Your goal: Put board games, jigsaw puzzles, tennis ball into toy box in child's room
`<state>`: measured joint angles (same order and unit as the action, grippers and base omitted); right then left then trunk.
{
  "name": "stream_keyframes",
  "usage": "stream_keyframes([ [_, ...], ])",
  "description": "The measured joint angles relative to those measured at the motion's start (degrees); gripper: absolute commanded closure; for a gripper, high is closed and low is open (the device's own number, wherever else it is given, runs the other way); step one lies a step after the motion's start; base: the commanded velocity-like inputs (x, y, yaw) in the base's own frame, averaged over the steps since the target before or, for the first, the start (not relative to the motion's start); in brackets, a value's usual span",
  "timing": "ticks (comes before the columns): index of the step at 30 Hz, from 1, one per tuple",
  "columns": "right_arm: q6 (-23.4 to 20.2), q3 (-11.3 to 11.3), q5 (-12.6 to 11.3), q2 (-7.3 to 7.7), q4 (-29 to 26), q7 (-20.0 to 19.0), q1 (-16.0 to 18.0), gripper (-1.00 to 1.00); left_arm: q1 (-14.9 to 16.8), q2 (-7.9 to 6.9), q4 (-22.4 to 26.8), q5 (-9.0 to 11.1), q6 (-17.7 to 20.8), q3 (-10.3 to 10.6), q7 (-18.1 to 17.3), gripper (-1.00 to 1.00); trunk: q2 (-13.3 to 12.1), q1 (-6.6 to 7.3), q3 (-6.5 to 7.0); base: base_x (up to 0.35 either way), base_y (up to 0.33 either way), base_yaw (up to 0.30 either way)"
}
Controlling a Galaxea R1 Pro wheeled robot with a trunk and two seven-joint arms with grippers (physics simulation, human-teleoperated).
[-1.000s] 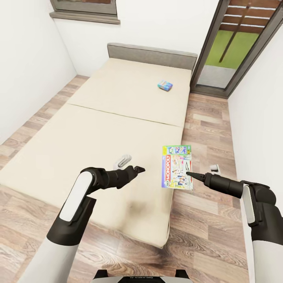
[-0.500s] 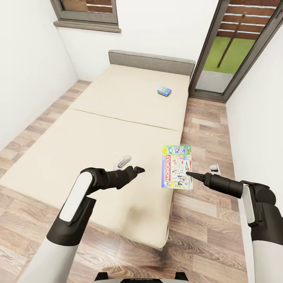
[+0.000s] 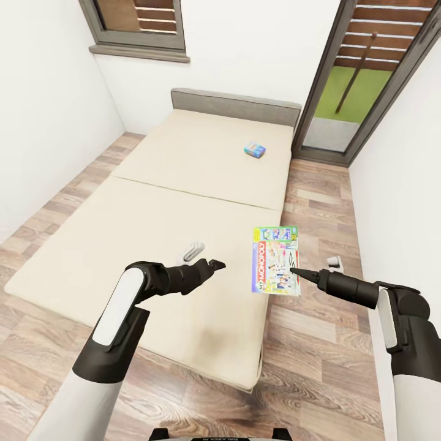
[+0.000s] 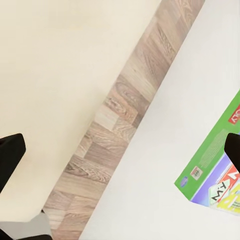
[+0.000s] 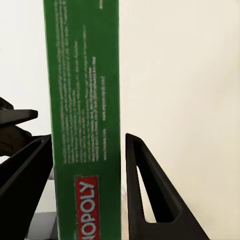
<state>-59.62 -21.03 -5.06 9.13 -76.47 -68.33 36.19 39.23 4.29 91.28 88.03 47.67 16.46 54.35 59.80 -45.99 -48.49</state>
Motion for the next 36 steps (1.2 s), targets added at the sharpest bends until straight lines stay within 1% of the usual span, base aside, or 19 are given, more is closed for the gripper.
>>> stream_keyframes([
  [13,0.00,-0.04,-0.04,0.30,-0.16,-0.06,0.00,1.00,-0.15,0.00,-0.02,-0.01,0.00,-0.01,-0.01,-1.00,-5.22,2.86,3.55,0.000,0.000,0.000],
  [36,0.00,-0.13,-0.02,0.35,-0.26,-0.06,0.00,1.00,-0.15,0.00,-0.47,0.02,-0.03,0.00,-0.10,-1.00,-14.45,7.91,9.83,0.000,0.000,0.000],
])
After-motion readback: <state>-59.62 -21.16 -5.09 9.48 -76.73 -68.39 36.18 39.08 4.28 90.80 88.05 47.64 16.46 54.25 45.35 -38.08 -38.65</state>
